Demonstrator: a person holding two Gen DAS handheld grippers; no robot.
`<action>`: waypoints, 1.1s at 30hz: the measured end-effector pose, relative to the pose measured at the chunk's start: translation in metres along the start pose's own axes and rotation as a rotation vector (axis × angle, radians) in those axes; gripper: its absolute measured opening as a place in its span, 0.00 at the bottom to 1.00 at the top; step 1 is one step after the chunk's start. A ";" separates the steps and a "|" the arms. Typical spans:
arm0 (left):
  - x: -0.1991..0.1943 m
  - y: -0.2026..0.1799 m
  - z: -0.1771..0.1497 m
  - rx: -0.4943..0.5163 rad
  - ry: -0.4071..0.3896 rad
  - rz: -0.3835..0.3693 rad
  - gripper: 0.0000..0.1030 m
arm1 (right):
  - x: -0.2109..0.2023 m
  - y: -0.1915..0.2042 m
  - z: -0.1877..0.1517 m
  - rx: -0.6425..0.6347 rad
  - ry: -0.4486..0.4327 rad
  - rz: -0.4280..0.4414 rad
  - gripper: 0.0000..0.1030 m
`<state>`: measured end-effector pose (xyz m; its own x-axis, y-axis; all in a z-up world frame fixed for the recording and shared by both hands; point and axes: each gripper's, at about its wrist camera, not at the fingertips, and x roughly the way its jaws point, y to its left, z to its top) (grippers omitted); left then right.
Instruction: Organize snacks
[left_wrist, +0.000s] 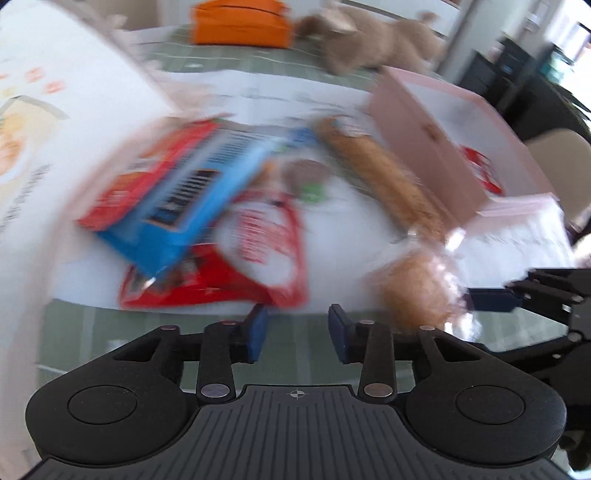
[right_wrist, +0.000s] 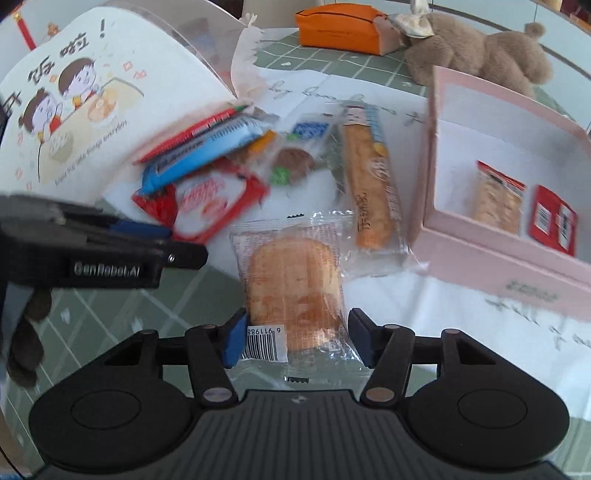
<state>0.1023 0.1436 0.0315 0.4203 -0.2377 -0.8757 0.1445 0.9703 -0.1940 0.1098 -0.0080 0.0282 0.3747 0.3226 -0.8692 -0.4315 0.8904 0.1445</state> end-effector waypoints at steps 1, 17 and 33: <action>0.000 -0.006 -0.001 0.018 0.008 -0.030 0.38 | -0.004 -0.003 -0.006 0.001 0.000 -0.003 0.56; -0.015 0.030 0.016 -0.108 -0.063 0.082 0.37 | -0.041 -0.045 -0.010 0.100 -0.103 0.013 0.71; -0.023 0.015 0.018 -0.105 -0.041 -0.023 0.37 | 0.015 -0.034 0.058 0.057 -0.073 -0.070 0.28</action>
<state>0.1107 0.1628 0.0563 0.4547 -0.2599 -0.8519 0.0608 0.9633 -0.2614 0.1778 -0.0146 0.0372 0.4621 0.2795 -0.8416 -0.3557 0.9278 0.1128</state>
